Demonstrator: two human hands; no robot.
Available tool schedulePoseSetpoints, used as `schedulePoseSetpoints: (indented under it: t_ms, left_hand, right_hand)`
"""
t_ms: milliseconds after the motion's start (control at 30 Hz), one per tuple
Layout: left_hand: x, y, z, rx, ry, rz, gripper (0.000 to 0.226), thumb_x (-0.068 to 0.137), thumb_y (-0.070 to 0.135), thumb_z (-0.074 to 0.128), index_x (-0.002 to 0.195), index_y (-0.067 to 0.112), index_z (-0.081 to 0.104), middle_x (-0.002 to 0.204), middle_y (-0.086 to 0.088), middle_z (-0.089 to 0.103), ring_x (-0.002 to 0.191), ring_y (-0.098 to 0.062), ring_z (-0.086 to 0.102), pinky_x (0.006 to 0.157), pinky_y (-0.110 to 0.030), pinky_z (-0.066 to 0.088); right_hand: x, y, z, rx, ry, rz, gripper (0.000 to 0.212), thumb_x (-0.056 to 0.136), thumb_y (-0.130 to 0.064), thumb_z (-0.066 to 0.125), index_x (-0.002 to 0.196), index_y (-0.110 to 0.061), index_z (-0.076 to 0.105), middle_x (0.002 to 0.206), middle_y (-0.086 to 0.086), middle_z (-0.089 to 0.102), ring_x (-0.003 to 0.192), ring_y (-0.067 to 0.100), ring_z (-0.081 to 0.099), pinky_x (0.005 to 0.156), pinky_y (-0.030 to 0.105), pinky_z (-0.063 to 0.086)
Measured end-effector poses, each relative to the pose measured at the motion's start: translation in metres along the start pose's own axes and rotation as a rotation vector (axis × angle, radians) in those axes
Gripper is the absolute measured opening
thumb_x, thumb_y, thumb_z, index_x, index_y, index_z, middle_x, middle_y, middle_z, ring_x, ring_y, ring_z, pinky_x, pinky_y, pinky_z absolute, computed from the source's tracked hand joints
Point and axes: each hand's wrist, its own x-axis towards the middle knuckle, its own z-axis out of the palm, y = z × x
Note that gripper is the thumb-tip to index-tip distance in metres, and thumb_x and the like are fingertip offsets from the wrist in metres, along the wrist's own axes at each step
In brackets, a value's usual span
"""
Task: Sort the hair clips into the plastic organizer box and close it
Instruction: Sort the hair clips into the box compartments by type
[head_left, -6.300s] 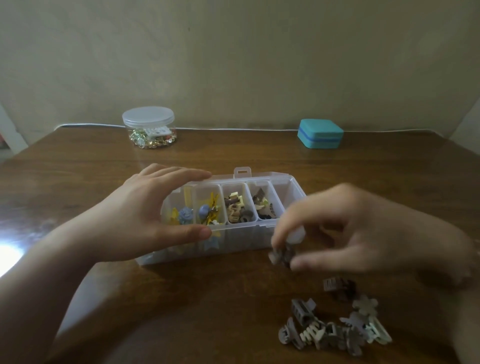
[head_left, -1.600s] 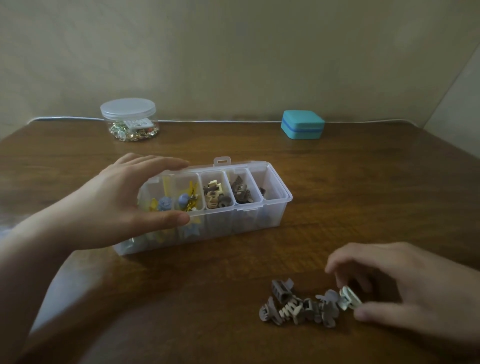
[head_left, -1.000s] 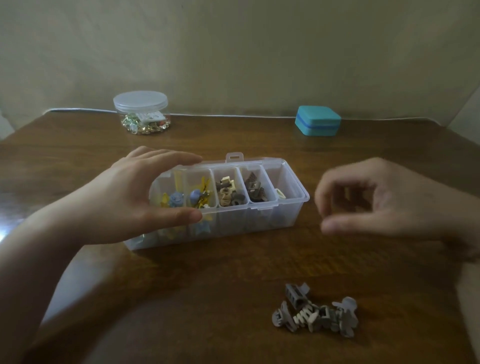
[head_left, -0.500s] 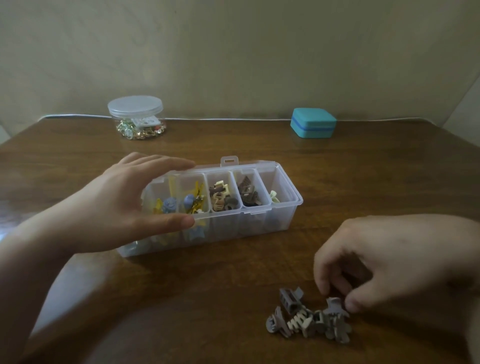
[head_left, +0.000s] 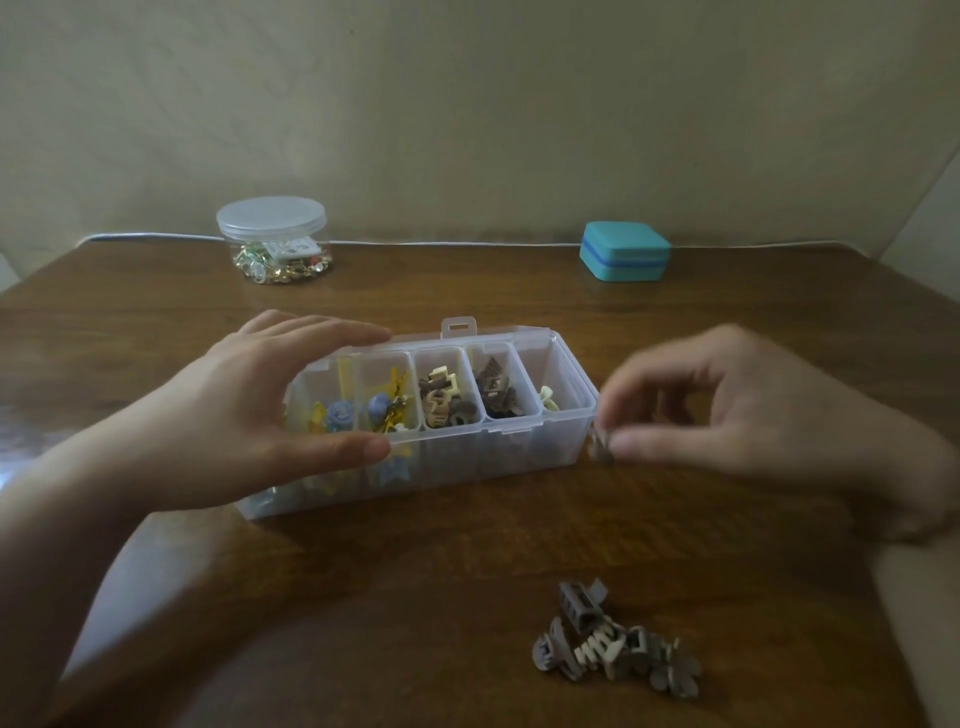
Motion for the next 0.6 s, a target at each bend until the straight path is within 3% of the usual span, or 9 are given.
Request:
schedulePoseSetpoints:
  t_ms: [100, 233, 300, 333, 400, 500, 600]
  left_hand:
    - [0.0, -0.001, 0.0, 0.01, 0.001, -0.005, 0.085, 0.056, 0.091, 0.051, 0.133, 0.055, 0.043, 0.123, 0.045, 0.04, 0.125, 0.008, 0.034, 0.098, -0.032, 0.036]
    - [0.0, -0.001, 0.0, 0.015, -0.007, -0.013, 0.087, 0.057, 0.089, 0.052, 0.135, 0.052, 0.043, 0.127, 0.041, 0.041, 0.127, 0.003, 0.035, 0.101, -0.036, 0.038]
    - [0.0, -0.001, 0.0, 0.013, -0.01, -0.012, 0.086, 0.057, 0.089, 0.052, 0.134, 0.054, 0.042, 0.127, 0.041, 0.041, 0.127, 0.004, 0.035, 0.102, -0.037, 0.038]
    - [0.0, -0.002, 0.0, 0.013, -0.01, -0.012, 0.085, 0.057, 0.09, 0.051, 0.134, 0.054, 0.042, 0.126, 0.042, 0.041, 0.127, 0.004, 0.034, 0.103, -0.037, 0.038]
    - [0.0, -0.002, 0.0, 0.01, -0.013, -0.014, 0.086, 0.056, 0.09, 0.051, 0.134, 0.055, 0.041, 0.125, 0.044, 0.039, 0.127, 0.005, 0.034, 0.102, -0.035, 0.037]
    - [0.0, -0.003, 0.0, 0.012, -0.007, -0.013, 0.086, 0.057, 0.09, 0.051, 0.134, 0.054, 0.042, 0.125, 0.044, 0.04, 0.125, 0.005, 0.034, 0.099, -0.033, 0.036]
    - [0.001, -0.002, 0.001, 0.007, -0.009, -0.015, 0.085, 0.056, 0.091, 0.051, 0.133, 0.055, 0.042, 0.124, 0.043, 0.041, 0.125, 0.006, 0.034, 0.097, -0.032, 0.036]
  right_hand:
    - [0.017, 0.007, 0.006, 0.129, 0.357, -0.006, 0.007, 0.078, -0.021, 0.076, 0.084, -0.022, 0.073, 0.078, -0.005, 0.072, 0.066, 0.004, 0.061, 0.059, 0.013, 0.046]
    - [0.024, 0.019, 0.015, 0.025, 0.468, 0.118, 0.011, 0.08, -0.02, 0.076, 0.087, -0.027, 0.071, 0.074, -0.004, 0.068, 0.066, 0.005, 0.059, 0.057, 0.01, 0.044]
    - [0.015, 0.015, 0.011, -0.013, 0.496, 0.068, 0.012, 0.08, -0.021, 0.076, 0.086, -0.03, 0.07, 0.074, -0.004, 0.067, 0.065, 0.008, 0.059, 0.055, 0.011, 0.043]
    - [0.01, 0.011, 0.009, -0.023, 0.443, 0.002, 0.012, 0.08, -0.021, 0.077, 0.085, -0.03, 0.069, 0.074, -0.005, 0.066, 0.064, 0.009, 0.059, 0.055, 0.011, 0.043]
    - [0.0, -0.001, 0.009, -0.028, 0.163, -0.152, 0.014, 0.08, -0.023, 0.077, 0.092, -0.028, 0.07, 0.08, -0.009, 0.066, 0.069, 0.008, 0.062, 0.06, 0.015, 0.046]
    - [-0.005, -0.014, 0.017, -0.07, -0.325, -0.215, 0.032, 0.082, -0.017, 0.075, 0.11, -0.03, 0.069, 0.108, -0.017, 0.063, 0.099, 0.008, 0.063, 0.077, 0.025, 0.052]
    - [-0.004, -0.013, 0.025, -0.163, -0.515, -0.169, 0.037, 0.083, -0.016, 0.071, 0.113, -0.038, 0.067, 0.122, -0.026, 0.053, 0.116, -0.002, 0.053, 0.091, 0.024, 0.049]
